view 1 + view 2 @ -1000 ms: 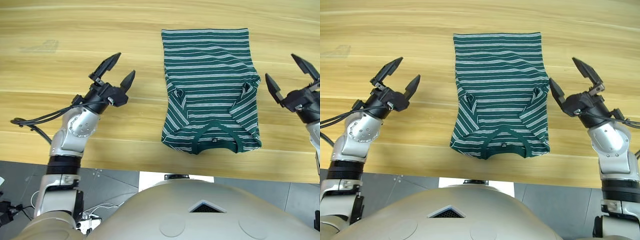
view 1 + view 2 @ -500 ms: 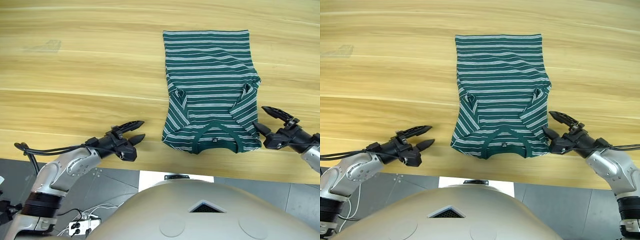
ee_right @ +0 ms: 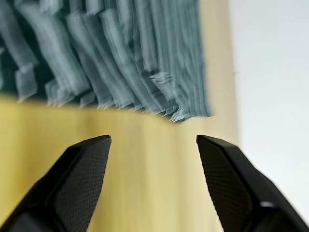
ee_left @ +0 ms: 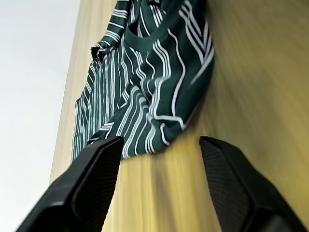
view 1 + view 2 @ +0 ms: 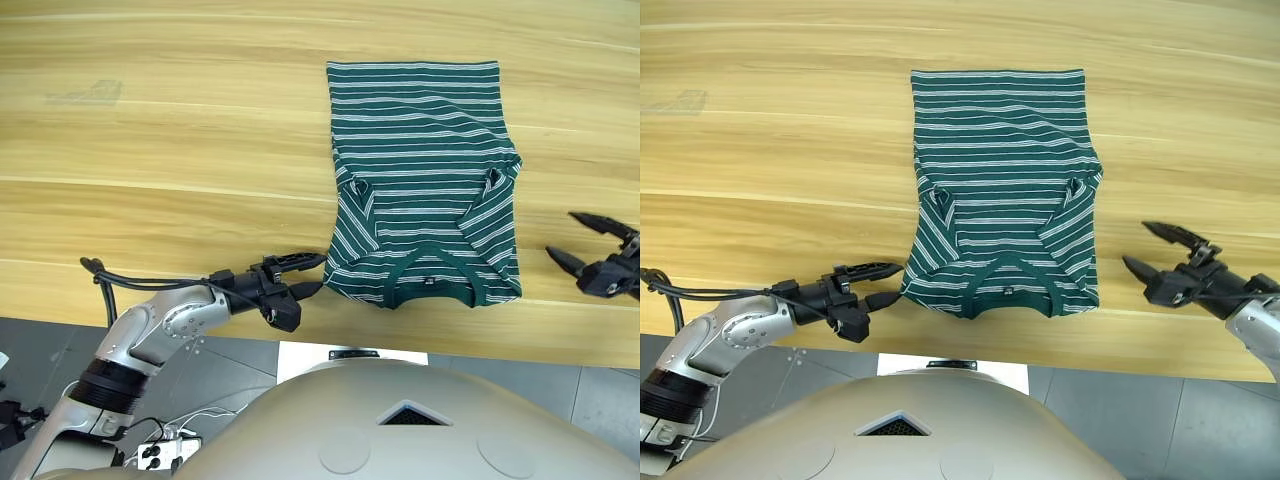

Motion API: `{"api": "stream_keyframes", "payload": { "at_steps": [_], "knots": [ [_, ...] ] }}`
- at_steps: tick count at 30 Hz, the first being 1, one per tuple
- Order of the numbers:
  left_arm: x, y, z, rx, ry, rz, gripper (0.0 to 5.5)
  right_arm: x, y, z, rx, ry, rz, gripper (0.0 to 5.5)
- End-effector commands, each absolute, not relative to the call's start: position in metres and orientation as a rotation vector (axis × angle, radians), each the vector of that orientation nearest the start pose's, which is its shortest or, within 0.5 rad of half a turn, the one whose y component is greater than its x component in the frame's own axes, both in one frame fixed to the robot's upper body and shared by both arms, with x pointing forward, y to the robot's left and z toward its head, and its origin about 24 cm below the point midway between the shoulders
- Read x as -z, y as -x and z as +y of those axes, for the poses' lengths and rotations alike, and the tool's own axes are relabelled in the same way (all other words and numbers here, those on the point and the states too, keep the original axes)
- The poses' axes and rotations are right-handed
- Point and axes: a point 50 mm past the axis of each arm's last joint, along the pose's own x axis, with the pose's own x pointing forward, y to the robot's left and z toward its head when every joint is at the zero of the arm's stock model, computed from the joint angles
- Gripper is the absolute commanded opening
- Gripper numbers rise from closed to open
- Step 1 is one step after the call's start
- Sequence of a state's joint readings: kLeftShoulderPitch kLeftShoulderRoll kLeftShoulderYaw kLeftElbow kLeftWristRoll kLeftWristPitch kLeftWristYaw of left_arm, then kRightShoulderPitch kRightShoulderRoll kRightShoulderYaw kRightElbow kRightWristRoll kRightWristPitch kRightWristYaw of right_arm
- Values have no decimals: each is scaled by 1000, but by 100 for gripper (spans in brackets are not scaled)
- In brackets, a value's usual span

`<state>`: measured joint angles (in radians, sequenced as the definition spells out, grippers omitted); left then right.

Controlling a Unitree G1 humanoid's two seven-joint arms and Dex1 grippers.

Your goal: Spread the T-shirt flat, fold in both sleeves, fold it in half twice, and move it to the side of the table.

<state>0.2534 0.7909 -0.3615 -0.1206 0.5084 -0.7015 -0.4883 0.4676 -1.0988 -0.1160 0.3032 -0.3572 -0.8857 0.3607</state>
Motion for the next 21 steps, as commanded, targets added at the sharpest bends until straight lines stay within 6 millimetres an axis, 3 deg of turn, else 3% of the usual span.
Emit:
{"api": "stream_keyframes", "payload": {
  "at_steps": [1, 7, 15, 21],
  "knots": [
    [0, -129, 165, 1417, -1110, -45, 296, -61, -116, -341, -964, 1318, 289, 329],
    [0, -135, 160, 1431, -1123, -63, 296, -47, -94, -343, -1045, 1293, 383, 329],
    [3, -141, 165, 1451, -1138, -62, 296, -15, -107, -286, -1108, 1166, 164, 329],
    [8, -145, 165, 1436, -1134, -65, 296, -6, -131, -285, -1057, 1186, 142, 329]
  ]
}}
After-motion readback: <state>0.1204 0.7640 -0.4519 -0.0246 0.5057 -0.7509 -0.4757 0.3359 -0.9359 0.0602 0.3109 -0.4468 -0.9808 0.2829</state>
